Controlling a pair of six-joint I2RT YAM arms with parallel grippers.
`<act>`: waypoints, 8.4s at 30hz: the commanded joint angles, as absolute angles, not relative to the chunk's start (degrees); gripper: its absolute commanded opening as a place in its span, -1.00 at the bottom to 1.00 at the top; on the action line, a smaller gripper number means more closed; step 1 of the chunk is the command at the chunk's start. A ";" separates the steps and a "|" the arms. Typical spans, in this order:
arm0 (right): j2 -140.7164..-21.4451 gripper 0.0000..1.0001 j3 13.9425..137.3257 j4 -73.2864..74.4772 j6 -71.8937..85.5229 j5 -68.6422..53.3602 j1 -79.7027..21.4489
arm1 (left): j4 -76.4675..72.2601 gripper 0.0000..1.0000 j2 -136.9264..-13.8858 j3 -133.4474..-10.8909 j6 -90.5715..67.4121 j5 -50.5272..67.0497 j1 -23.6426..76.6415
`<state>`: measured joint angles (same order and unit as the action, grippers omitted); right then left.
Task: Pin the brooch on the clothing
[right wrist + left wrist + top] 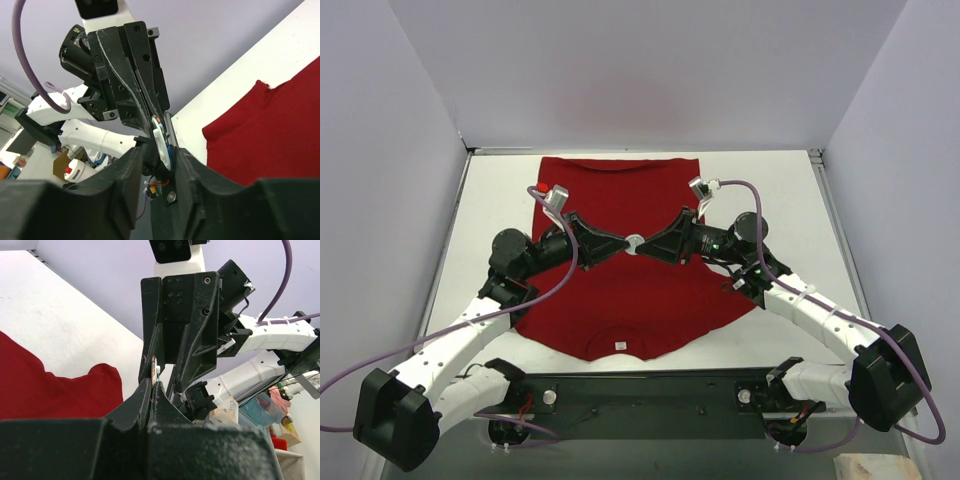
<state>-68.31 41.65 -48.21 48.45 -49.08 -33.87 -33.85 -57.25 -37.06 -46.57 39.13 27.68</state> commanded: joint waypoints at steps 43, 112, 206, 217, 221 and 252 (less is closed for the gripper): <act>-79.01 -1.00 63.10 -3.70 36.83 -35.16 -37.09 | -42.36 -1.00 -60.47 -43.94 -46.49 55.37 30.14; -83.40 0.93 53.00 -0.27 32.61 -23.12 -26.72 | 9.93 -1.00 -52.64 -43.42 -13.98 -19.93 32.43; -74.97 0.93 45.79 1.32 30.15 -27.42 -17.31 | -3.60 -1.00 -93.86 -35.77 10.02 -53.35 49.39; -75.23 0.93 45.62 1.23 30.23 -27.86 -17.05 | -2.99 -1.00 -92.81 -35.42 9.93 -54.67 49.57; -75.67 0.93 45.53 1.23 30.23 -28.04 -16.96 | -3.16 -1.00 -93.95 -35.42 10.20 -55.02 49.66; -74.18 0.93 44.47 1.05 30.23 -28.30 -16.35 | 1.84 -1.00 -102.04 -41.13 10.37 -59.15 53.96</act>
<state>-76.79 45.21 1.06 30.37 -27.55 -16.91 -1.19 -100.79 -38.37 12.64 -60.03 52.56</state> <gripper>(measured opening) 0.966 0.029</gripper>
